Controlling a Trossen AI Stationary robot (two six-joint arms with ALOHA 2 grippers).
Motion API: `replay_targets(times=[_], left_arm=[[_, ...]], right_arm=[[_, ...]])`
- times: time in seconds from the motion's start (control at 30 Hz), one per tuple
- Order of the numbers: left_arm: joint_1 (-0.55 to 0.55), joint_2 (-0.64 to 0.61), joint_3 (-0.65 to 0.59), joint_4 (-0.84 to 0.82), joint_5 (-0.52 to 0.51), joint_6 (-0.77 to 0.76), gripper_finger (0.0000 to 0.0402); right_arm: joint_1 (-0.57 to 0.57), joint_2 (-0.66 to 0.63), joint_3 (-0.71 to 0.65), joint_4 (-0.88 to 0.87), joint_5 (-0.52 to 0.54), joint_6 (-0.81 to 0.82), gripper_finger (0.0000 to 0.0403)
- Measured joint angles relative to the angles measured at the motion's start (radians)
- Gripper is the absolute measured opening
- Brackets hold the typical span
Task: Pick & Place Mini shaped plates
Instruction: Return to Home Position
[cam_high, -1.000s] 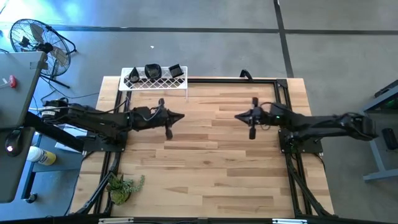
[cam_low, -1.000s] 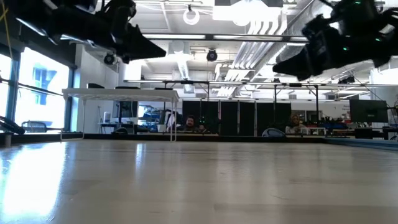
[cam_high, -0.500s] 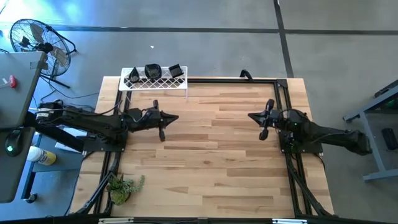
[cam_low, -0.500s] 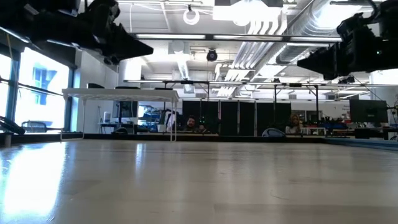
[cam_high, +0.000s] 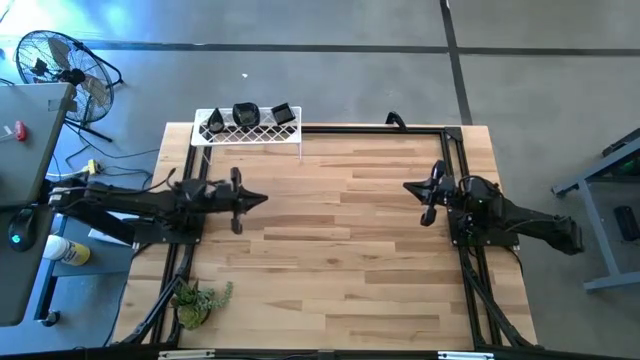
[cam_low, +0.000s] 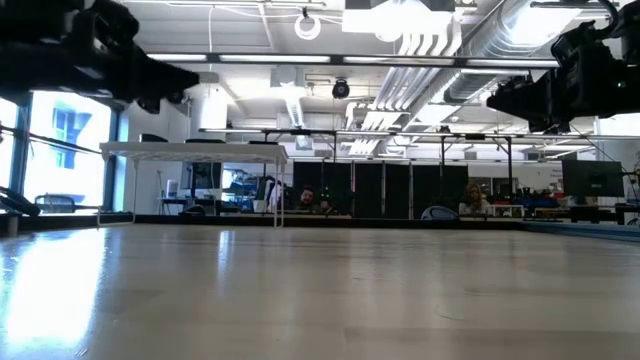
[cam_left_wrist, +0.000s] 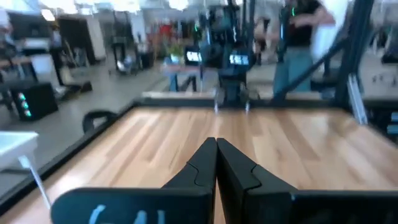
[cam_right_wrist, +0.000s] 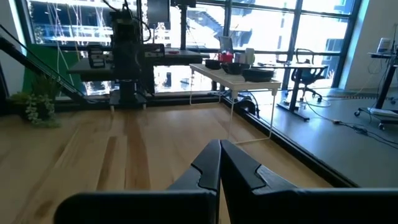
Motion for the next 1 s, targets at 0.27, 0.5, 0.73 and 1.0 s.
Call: replay_targets(times=[0.27, 0.5, 0.73, 1.0], left_arm=[[0.068, -0.334, -0.068, -0.236, -0.008, -0.048, 0.0001], [0.106, -0.595, -0.071, -0.481, -0.028, -0.036, 0.0001], [0.103, -0.576, -0.072, -0.526, -0.079, -0.062, 0.0001], [0.103, -0.544, -0.074, -0.525, -0.080, -0.076, 0.0001]], right_arm=[[0.000, -0.003, 0.000, -0.007, -0.016, 0.017, 0.0004], [-0.001, -0.003, 0.000, -0.008, -0.003, 0.019, 0.0002], [-0.001, 0.004, 0.000, 0.004, 0.079, 0.027, 0.0003], [-0.001, 0.002, -0.001, 0.032, 0.144, 0.027, 0.0005]])
